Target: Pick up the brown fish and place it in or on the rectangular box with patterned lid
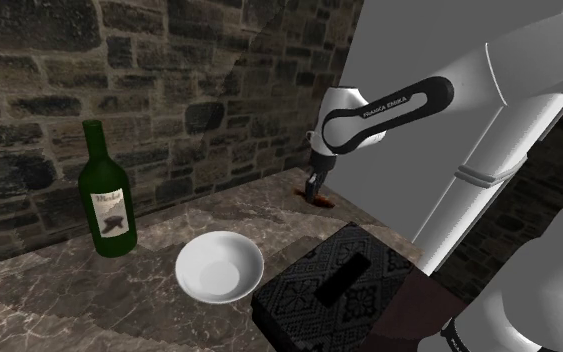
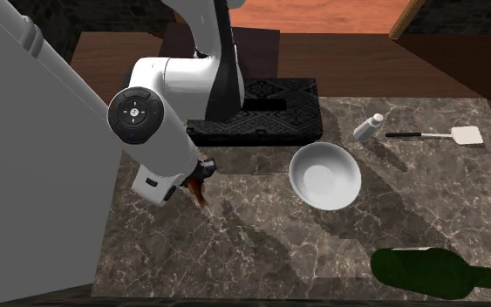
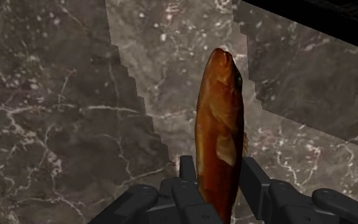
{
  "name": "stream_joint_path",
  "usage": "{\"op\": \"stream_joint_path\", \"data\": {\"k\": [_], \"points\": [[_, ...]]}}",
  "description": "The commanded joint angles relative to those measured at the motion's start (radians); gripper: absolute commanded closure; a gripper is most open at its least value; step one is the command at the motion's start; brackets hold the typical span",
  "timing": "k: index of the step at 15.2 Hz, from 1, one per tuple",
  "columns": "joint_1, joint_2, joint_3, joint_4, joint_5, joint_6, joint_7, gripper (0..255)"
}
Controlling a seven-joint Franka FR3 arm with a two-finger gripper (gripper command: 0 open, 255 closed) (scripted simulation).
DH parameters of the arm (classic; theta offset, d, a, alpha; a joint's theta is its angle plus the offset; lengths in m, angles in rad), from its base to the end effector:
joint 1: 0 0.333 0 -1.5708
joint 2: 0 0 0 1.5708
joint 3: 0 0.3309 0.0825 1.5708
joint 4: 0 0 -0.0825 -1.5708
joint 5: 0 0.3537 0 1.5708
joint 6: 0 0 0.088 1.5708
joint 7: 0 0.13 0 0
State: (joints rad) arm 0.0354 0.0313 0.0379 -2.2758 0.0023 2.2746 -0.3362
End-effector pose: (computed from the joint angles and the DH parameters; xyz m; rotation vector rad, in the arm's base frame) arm 0.4927 0.0362 0.3520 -3.0691 -0.6349 0.0499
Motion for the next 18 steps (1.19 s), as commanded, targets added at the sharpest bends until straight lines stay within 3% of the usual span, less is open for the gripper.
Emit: {"op": "stream_joint_path", "data": {"k": [1,16,18], "points": [[0.000,-0.019,0.000,0.009,0.001,-0.028,-0.001,255],[-0.001,-0.110,-0.001,0.107,0.004,-0.217,-0.003,255],[0.012,-0.177,0.013,0.031,0.010,-0.208,0.019,255]]}}
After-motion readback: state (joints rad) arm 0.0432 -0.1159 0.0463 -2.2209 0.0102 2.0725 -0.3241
